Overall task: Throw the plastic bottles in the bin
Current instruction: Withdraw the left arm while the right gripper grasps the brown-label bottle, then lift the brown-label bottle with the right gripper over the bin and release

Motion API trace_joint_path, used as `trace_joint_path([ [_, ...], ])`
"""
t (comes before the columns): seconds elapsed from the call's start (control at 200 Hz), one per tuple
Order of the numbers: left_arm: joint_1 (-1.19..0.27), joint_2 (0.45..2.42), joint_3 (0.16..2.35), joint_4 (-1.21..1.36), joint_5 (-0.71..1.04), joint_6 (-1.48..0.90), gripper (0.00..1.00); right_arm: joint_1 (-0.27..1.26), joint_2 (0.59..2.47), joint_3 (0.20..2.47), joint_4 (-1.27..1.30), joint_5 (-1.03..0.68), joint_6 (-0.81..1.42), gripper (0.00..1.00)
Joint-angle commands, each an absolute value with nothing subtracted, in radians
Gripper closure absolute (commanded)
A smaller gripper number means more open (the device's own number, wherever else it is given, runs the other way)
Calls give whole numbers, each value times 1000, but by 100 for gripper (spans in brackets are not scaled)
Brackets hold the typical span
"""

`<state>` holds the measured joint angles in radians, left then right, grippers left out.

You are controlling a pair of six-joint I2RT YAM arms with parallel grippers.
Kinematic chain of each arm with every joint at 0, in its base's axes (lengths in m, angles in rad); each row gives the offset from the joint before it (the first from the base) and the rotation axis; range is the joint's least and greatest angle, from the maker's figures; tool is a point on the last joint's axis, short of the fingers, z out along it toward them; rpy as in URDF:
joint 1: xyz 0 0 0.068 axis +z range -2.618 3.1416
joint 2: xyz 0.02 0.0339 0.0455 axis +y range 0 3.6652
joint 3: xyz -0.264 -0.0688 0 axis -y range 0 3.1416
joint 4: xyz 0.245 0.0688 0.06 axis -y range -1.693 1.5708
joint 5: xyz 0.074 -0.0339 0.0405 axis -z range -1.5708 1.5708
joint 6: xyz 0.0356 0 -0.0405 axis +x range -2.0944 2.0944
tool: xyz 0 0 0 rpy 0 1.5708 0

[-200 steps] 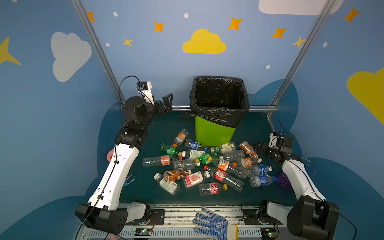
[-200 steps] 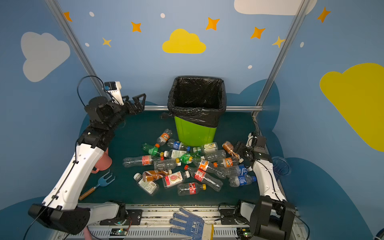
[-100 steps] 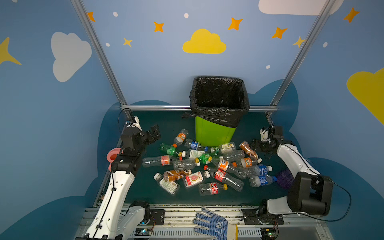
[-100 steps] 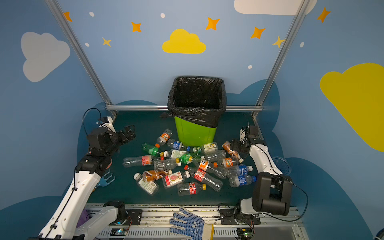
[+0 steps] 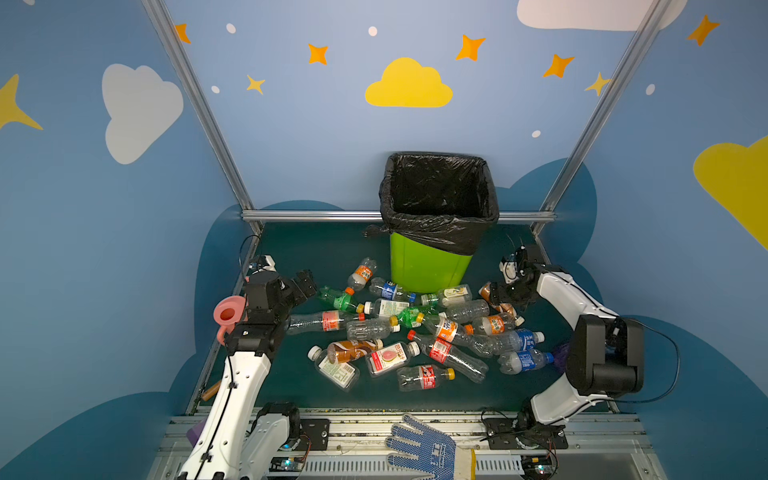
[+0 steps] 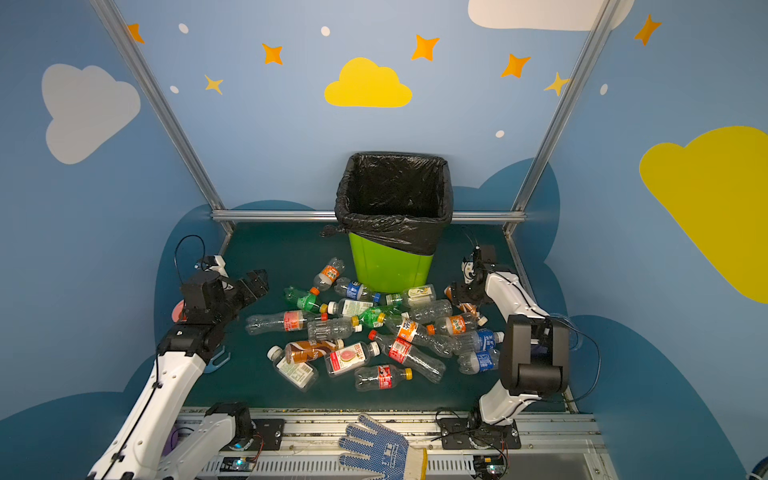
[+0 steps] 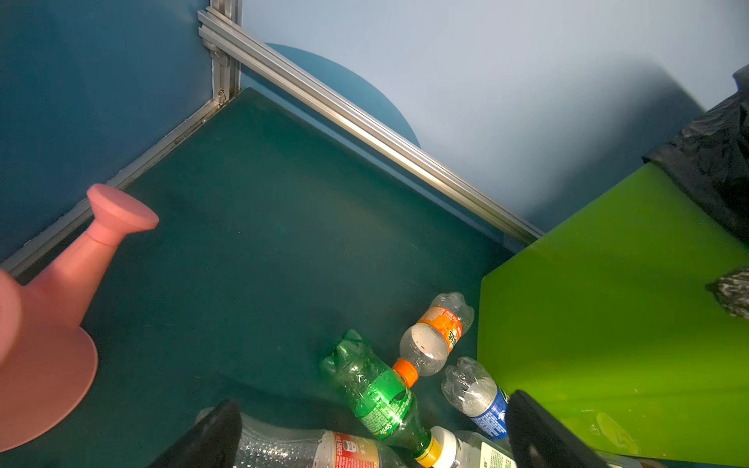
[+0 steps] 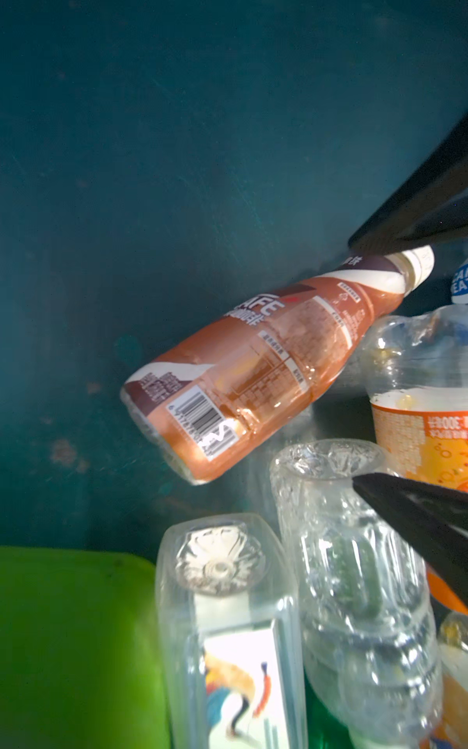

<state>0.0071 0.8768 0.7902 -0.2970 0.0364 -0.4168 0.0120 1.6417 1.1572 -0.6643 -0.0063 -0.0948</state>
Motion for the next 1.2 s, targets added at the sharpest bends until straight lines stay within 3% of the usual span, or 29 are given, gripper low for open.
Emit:
trace_joint_path([
  [0.0,20,855,781,-304,46,-418,0,16,1689,1205,-704,67,-133,17],
  [0.435,43,842,760,-311,54,-416,0,34,1833,1306,-713,98,-167,26],
  [0.891,58,838,750,-325,55,-416,0,37,1962,1396,-747,89,-171,26],
  [1.196,63,847,744,-320,49,-423,0,21,1977,1462,-765,40,-146,48],
])
